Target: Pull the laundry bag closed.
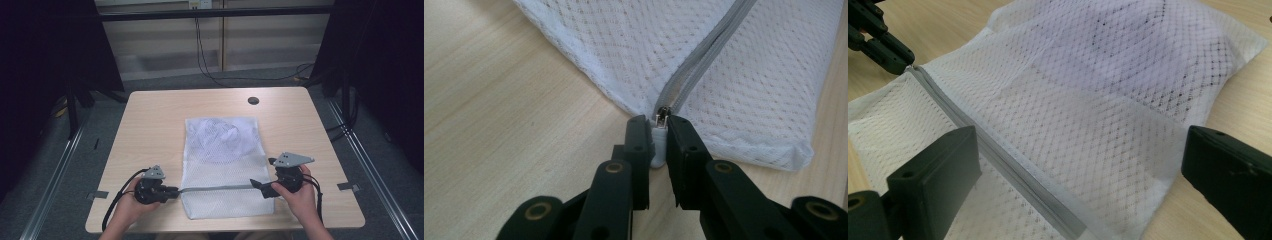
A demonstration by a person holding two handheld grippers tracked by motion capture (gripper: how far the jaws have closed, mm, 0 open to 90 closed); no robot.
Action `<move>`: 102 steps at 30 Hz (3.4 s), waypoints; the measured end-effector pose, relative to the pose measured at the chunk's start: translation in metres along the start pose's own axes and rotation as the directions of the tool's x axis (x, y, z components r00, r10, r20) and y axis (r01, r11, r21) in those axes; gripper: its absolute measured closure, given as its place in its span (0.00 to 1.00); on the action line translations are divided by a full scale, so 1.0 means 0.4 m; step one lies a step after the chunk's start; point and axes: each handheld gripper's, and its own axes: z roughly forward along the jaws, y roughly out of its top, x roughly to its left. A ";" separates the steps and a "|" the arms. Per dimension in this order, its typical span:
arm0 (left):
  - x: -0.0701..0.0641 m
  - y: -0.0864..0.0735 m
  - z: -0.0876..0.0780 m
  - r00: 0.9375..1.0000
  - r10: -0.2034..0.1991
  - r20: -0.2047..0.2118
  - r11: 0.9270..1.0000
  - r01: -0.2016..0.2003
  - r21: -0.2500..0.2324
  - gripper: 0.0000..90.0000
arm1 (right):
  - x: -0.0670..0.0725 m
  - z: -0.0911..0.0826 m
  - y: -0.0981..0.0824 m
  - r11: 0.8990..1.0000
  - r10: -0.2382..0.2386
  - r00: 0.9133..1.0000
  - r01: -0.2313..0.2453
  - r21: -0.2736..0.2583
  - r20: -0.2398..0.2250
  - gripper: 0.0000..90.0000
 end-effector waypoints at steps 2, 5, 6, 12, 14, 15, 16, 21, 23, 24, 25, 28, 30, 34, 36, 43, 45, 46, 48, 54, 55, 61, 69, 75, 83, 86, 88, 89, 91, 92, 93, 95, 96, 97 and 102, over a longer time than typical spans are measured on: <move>0.000 0.002 -0.001 1.000 0.008 -0.004 1.000 -0.008 0.012 0.90 | -0.003 -0.001 -0.001 1.000 0.003 1.000 -0.003 0.000 0.006 0.02; 0.001 0.005 -0.004 1.000 0.001 -0.004 1.000 -0.001 0.027 0.90 | -0.004 -0.002 -0.002 1.000 0.007 1.000 -0.007 0.001 0.010 0.02; 0.002 0.006 -0.006 1.000 -0.010 0.000 1.000 0.010 0.019 0.90 | -0.003 -0.002 -0.002 1.000 0.008 1.000 -0.008 0.001 0.008 0.02; 0.008 0.017 -0.035 0.999 -0.032 0.011 0.999 0.033 -0.036 0.90 | 0.000 0.002 -0.001 1.000 0.001 1.000 -0.001 0.006 0.002 0.02; 0.008 0.024 -0.036 0.999 -0.046 0.015 0.998 0.047 -0.045 0.90 | 0.002 0.005 0.000 1.000 0.001 1.000 -0.001 0.005 -0.005 0.02; 0.008 0.024 -0.036 0.999 -0.046 0.015 0.998 0.047 -0.045 0.90 | 0.003 0.006 0.000 1.000 -0.002 1.000 0.002 0.004 -0.007 0.02; 0.009 0.025 -0.036 0.999 -0.047 0.015 0.998 0.048 -0.046 0.90 | 0.003 0.006 0.000 1.000 -0.002 1.000 0.002 0.004 -0.007 0.02; 0.006 0.047 -0.032 0.998 -0.062 0.032 0.995 0.064 -0.072 0.90 | 0.005 0.006 0.001 1.000 0.000 1.000 0.000 0.005 -0.007 0.02; 0.006 0.050 -0.030 0.998 -0.056 0.023 0.996 0.057 -0.067 0.90 | 0.005 0.007 0.000 1.000 0.002 1.000 -0.002 0.006 -0.007 0.02; 0.005 0.051 -0.025 0.998 -0.057 0.030 0.996 0.058 -0.066 0.90 | 0.005 0.007 0.000 1.000 0.002 1.000 -0.002 0.007 -0.008 0.02; 0.001 0.056 -0.018 0.998 -0.051 0.032 0.996 0.053 -0.065 0.90 | 0.005 0.006 0.000 1.000 0.001 1.000 -0.001 0.006 -0.008 0.02; -0.004 0.063 -0.011 0.998 -0.052 0.036 0.996 0.054 -0.065 0.90 | 0.005 0.006 0.000 1.000 0.000 1.000 0.000 0.004 -0.007 0.02; -0.009 0.071 -0.001 0.998 -0.045 0.035 0.997 0.047 -0.060 0.90 | 0.005 0.006 -0.001 1.000 0.000 1.000 0.000 0.005 -0.009 0.02; -0.012 0.080 0.024 0.998 -0.035 0.045 0.998 0.037 -0.040 0.89 | 0.006 0.006 -0.001 1.000 0.002 1.000 -0.002 0.005 -0.010 0.02; -0.017 0.080 0.033 0.999 -0.029 0.043 0.999 0.030 -0.028 0.80 | 0.007 0.006 -0.001 1.000 0.003 1.000 -0.003 0.006 -0.012 0.02; -0.017 0.081 0.001 0.993 -0.101 0.054 0.990 0.106 -0.093 0.63 | 0.025 0.026 0.006 1.000 0.000 0.999 0.000 0.013 -0.043 0.02; -0.015 0.077 -0.009 0.995 -0.097 0.028 0.991 0.099 -0.089 0.57 | 0.037 0.038 0.015 1.000 -0.003 0.998 0.003 0.003 -0.056 0.02; -0.015 0.075 -0.013 0.996 -0.091 0.015 0.992 0.092 -0.085 0.56 | 0.045 0.045 0.021 1.000 -0.008 0.998 0.008 -0.001 -0.059 0.02; -0.013 0.069 -0.019 0.995 -0.095 0.001 0.991 0.095 -0.089 0.53 | 0.060 0.060 0.033 1.000 -0.017 0.997 0.017 -0.005 -0.078 0.02; -0.003 0.051 -0.038 0.992 -0.111 -0.054 0.991 0.107 -0.080 0.39 | 0.098 0.108 0.062 1.000 -0.012 0.992 0.010 -0.017 -0.124 0.02; -0.002 0.050 -0.042 0.992 -0.106 -0.061 0.992 0.101 -0.074 0.37 | 0.109 0.119 0.068 1.000 -0.012 0.992 0.011 -0.012 -0.126 0.03; 0.000 0.036 -0.058 0.986 -0.122 -0.114 0.990 0.112 -0.085 0.27 | 0.134 0.153 0.083 1.000 -0.018 0.990 0.018 -0.005 -0.143 0.07; -0.001 0.028 -0.063 0.984 -0.110 -0.138 0.993 0.101 -0.069 0.22 | 0.169 0.189 0.104 1.000 -0.020 0.985 0.018 -0.009 -0.172 0.10; 0.007 0.025 -0.078 0.980 -0.132 -0.149 0.988 0.118 -0.101 0.19 | 0.201 0.222 0.122 0.999 -0.039 0.981 0.041 0.007 -0.189 0.11; 0.009 0.009 -0.093 0.976 -0.151 -0.156 0.984 0.134 -0.114 0.18 | 0.228 0.262 0.129 0.999 -0.033 0.978 0.036 0.013 -0.206 0.22; 0.009 0.004 -0.097 0.976 -0.147 -0.158 0.986 0.132 -0.103 0.18 | 0.232 0.267 0.133 1.000 -0.027 0.976 0.029 0.006 -0.215 0.24; 0.009 -0.001 -0.099 0.975 -0.152 -0.161 0.985 0.137 -0.101 0.17 | 0.238 0.274 0.136 1.000 -0.022 0.972 0.025 0.009 -0.232 0.24; 0.010 -0.003 -0.101 0.974 -0.152 -0.169 0.986 0.136 -0.098 0.17 | 0.242 0.279 0.137 1.000 -0.024 0.970 0.028 0.011 -0.242 0.26; 0.011 -0.004 -0.103 0.972 -0.163 -0.166 0.983 0.147 -0.107 0.17 | 0.250 0.288 0.138 0.999 -0.027 0.967 0.032 0.014 -0.255 0.27; 0.011 -0.005 -0.103 0.971 -0.168 -0.167 0.983 0.152 -0.108 0.17 | 0.254 0.292 0.139 0.999 -0.027 0.966 0.033 0.016 -0.258 0.29; 0.012 -0.005 -0.104 0.971 -0.167 -0.170 0.983 0.151 -0.104 0.17 | 0.258 0.296 0.139 0.999 -0.030 0.965 0.036 0.020 -0.261 0.31; 0.016 -0.004 -0.105 0.972 -0.159 -0.171 0.985 0.143 -0.099 0.17 | 0.264 0.305 0.139 0.999 -0.032 0.962 0.040 0.025 -0.272 0.33; 0.015 -0.004 -0.102 0.971 -0.171 -0.166 0.982 0.155 -0.108 0.17 | 0.268 0.310 0.140 0.999 -0.026 0.958 0.035 0.026 -0.284 0.36; 0.016 -0.004 -0.102 0.972 -0.170 -0.165 0.982 0.154 -0.106 0.17 | 0.271 0.314 0.140 0.999 -0.031 0.956 0.040 0.027 -0.293 0.38; 0.015 -0.003 -0.099 0.973 -0.169 -0.160 0.983 0.154 -0.103 0.16 | 0.287 0.328 0.142 0.999 -0.032 0.950 0.044 0.031 -0.311 0.45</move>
